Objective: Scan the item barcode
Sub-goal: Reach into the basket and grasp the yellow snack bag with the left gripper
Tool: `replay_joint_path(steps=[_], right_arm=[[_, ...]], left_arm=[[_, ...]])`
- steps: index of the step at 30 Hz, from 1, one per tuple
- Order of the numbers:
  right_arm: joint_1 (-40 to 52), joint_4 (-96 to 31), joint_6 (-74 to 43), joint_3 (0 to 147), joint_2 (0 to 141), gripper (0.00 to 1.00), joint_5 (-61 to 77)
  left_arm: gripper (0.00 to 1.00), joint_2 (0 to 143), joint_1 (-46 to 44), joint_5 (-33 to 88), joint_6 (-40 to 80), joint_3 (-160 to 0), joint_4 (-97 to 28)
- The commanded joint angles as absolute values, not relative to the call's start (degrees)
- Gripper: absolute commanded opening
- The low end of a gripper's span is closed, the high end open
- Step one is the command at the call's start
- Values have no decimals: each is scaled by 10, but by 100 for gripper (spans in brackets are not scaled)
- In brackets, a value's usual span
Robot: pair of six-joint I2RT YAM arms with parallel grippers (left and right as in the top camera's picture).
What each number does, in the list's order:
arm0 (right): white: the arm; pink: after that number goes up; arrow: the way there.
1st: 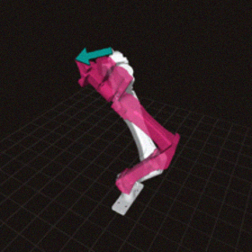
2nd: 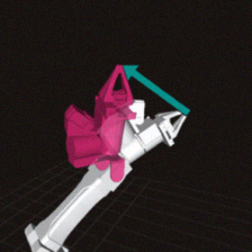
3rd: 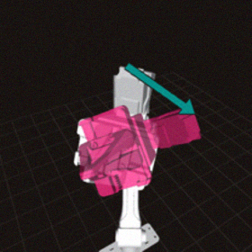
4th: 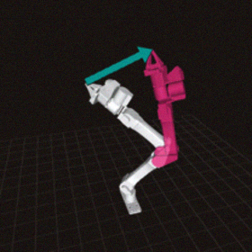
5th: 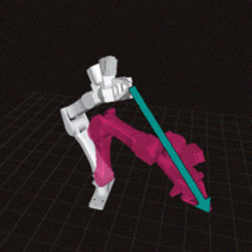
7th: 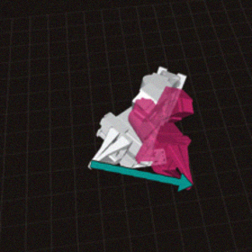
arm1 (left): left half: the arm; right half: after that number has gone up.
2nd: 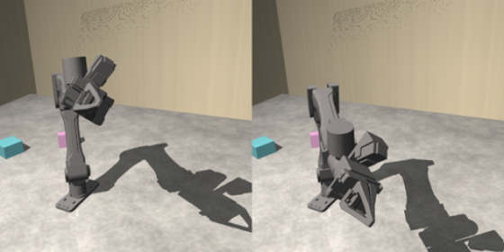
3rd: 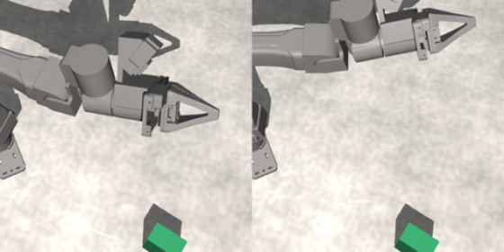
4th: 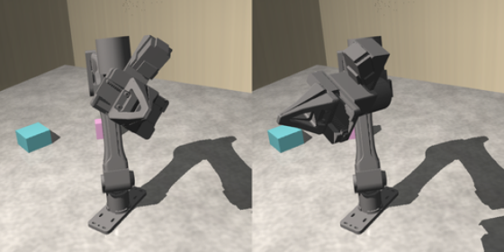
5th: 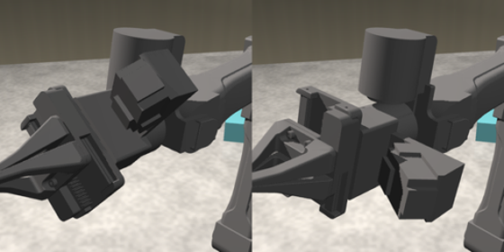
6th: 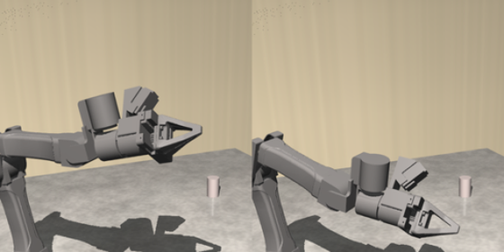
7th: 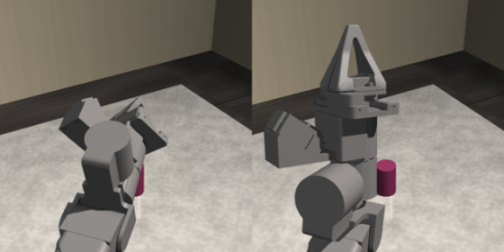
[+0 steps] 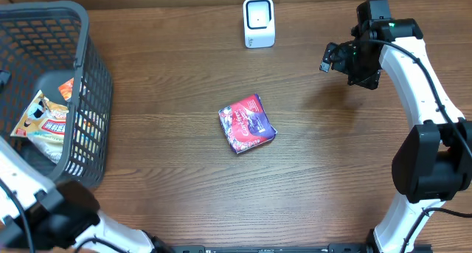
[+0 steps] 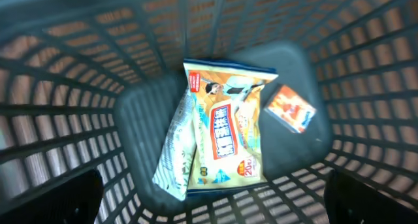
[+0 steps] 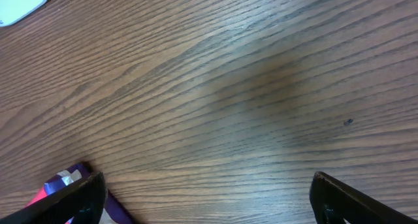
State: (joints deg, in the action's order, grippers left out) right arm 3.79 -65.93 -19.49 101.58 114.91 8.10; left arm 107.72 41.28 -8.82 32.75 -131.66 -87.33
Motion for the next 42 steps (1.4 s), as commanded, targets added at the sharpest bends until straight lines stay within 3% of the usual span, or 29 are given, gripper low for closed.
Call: replay_joint_path(steps=[1,13,23,33,42], right_arm=[[38,-657,-198,1032,1134,100,77],[38,-657,-198,1032,1134,100,77],[38,-657,-198,1032,1134,100,77],[38,-657,-197,1032,1134,100,77],[38,-657,-198,1032,1134,100,77]], left_arm=[[100,1124,413,-90,338,-1325,-873],[100,1251,402,-94,334,-1325,-917],[100,1263,365,-80,237,-1321,-862],[100,1263,375,-119,307,-1277,-861],[99,1263,376,-107,287,-1126,-728]])
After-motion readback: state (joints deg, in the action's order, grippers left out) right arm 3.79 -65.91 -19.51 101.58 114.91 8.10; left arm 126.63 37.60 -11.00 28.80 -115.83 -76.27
